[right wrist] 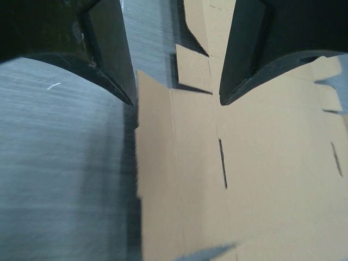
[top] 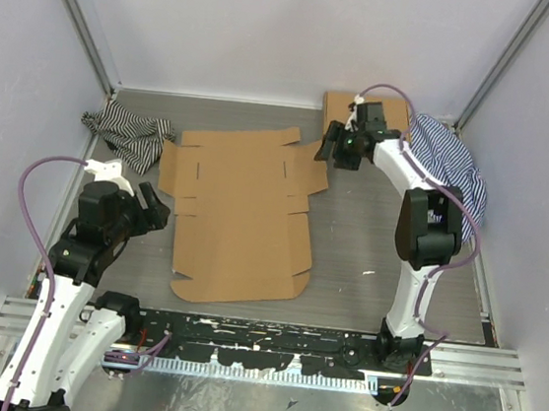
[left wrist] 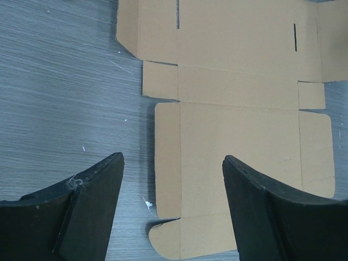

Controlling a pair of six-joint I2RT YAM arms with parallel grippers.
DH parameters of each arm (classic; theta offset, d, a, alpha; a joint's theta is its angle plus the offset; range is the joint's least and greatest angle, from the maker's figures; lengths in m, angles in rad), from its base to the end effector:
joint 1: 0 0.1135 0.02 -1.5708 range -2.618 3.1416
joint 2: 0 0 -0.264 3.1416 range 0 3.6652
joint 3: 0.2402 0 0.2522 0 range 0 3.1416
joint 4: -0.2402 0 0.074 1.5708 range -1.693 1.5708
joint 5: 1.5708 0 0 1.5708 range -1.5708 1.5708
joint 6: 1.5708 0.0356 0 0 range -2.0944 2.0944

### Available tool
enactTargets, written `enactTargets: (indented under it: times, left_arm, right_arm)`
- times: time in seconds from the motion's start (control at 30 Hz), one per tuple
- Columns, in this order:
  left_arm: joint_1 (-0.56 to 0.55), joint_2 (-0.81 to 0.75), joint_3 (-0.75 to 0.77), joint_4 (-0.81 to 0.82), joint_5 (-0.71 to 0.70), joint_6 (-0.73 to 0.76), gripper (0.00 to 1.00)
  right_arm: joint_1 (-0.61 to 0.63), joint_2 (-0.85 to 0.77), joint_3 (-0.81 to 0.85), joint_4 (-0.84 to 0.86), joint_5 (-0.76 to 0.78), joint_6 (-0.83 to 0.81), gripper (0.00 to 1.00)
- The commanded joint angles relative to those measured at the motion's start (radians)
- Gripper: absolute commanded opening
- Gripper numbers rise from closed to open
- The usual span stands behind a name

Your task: Fold the paper box

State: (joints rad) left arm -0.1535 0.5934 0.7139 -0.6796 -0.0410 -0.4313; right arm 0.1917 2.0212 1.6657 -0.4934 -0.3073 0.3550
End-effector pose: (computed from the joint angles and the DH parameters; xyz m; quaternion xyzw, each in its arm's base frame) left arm 0.1287 -0.0184 0.2920 -0.1309 0.8648 -0.1225 0.4691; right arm 0.4464 0.0976 0.2411 0.0215 0.9259 0.2321 0.2974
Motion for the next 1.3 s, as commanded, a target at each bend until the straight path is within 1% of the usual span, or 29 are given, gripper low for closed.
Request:
enactTargets:
  times: [0.0, 0.07, 0.17, 0.23, 0.37, 0.5, 0.6, 0.73, 0.9, 1.27]
  left_arm:
    - [-0.002, 0.01, -0.015, 0.001, -0.005, -0.014, 0.8]
    - [-0.002, 0.032, -0.005, -0.007, -0.006, -0.02, 0.81]
    - [0.001, 0.099, 0.031, -0.049, -0.025, -0.033, 0.82]
    - [0.002, 0.149, 0.044, -0.069, -0.033, -0.081, 0.83]
    - [0.002, 0.225, 0.004, -0.006, -0.004, -0.211, 0.81]
    - [0.002, 0.267, -0.026, 0.05, -0.007, -0.268, 0.79]
    - [0.002, 0.28, -0.028, 0.064, -0.04, -0.268, 0.79]
    - [0.002, 0.295, -0.033, 0.086, -0.069, -0.259, 0.79]
    - [0.002, 0.313, -0.034, 0.096, -0.063, -0.251, 0.79]
    - [0.002, 0.279, -0.057, 0.101, -0.059, -0.247, 0.78]
  right_arm:
    - [0.124, -0.077, -0.086, -0.024, 0.115, -0.055, 0.68]
    - [0.182, -0.098, -0.142, -0.022, 0.175, -0.047, 0.7]
    - [0.211, -0.121, -0.21, -0.006, 0.205, -0.005, 0.71]
    - [0.222, -0.128, -0.243, 0.007, 0.204, 0.023, 0.73]
    - [0.252, -0.119, -0.25, -0.021, 0.242, 0.042, 0.74]
    - [0.281, -0.116, -0.247, -0.05, 0.3, 0.042, 0.74]
    - [0.287, -0.118, -0.256, -0.045, 0.308, 0.045, 0.74]
    - [0.287, -0.107, -0.265, -0.015, 0.277, 0.048, 0.74]
    - [0.288, -0.088, -0.252, 0.012, 0.227, 0.061, 0.73]
    - [0.292, -0.072, -0.226, -0.003, 0.229, 0.073, 0.7]
